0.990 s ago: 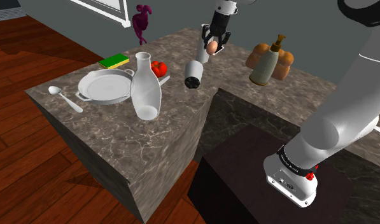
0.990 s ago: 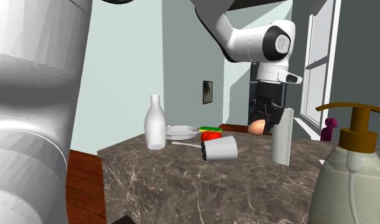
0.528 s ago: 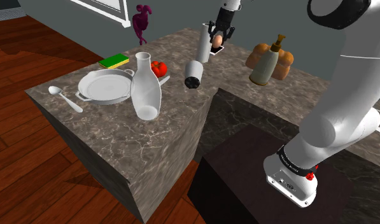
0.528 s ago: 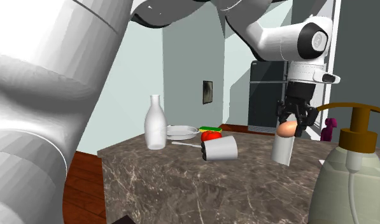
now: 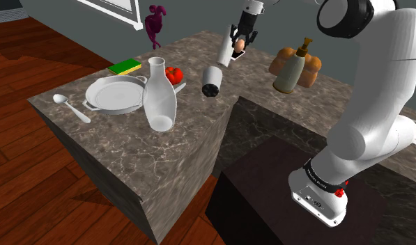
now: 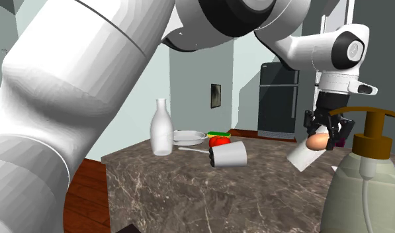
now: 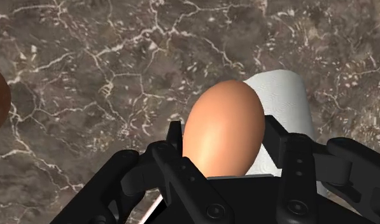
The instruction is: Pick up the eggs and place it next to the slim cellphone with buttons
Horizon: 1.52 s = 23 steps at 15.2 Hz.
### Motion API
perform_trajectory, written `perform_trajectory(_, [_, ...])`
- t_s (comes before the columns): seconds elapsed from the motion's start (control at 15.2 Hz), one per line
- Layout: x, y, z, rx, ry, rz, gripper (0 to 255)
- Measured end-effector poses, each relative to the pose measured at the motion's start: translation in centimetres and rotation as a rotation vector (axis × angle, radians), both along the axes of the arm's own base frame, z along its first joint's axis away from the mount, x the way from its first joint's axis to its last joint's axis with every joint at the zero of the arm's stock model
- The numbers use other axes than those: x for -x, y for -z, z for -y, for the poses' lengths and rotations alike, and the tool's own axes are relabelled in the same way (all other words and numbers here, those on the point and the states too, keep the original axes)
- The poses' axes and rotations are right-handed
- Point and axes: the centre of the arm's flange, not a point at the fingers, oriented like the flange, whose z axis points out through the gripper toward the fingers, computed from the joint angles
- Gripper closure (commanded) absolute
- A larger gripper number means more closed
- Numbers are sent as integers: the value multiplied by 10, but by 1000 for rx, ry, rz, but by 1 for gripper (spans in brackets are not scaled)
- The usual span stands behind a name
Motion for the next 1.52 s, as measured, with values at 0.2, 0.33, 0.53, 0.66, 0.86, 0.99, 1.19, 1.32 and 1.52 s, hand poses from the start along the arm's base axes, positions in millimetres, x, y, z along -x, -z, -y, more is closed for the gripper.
perform_trajectory(0.2, [0, 15, 0, 0, 0, 0, 255])
perform_trajectory(0.33, [1, 26, 1, 0, 0, 0, 255])
perform_trajectory(0.53, [0, 41, 0, 0, 0, 0, 255])
perform_trajectory(0.66, [0, 52, 0, 0, 0, 0, 255])
perform_trajectory(0.86, [0, 69, 0, 0, 0, 0, 255])
perform_trajectory(0.99, [0, 79, 1, 0, 0, 0, 255])
perform_trajectory(1.19, [0, 90, 0, 0, 0, 0, 255])
perform_trajectory(1.32, [0, 91, 0, 0, 0, 0, 255])
perform_trajectory(1.52, [0, 92, 0, 0, 0, 1, 255])
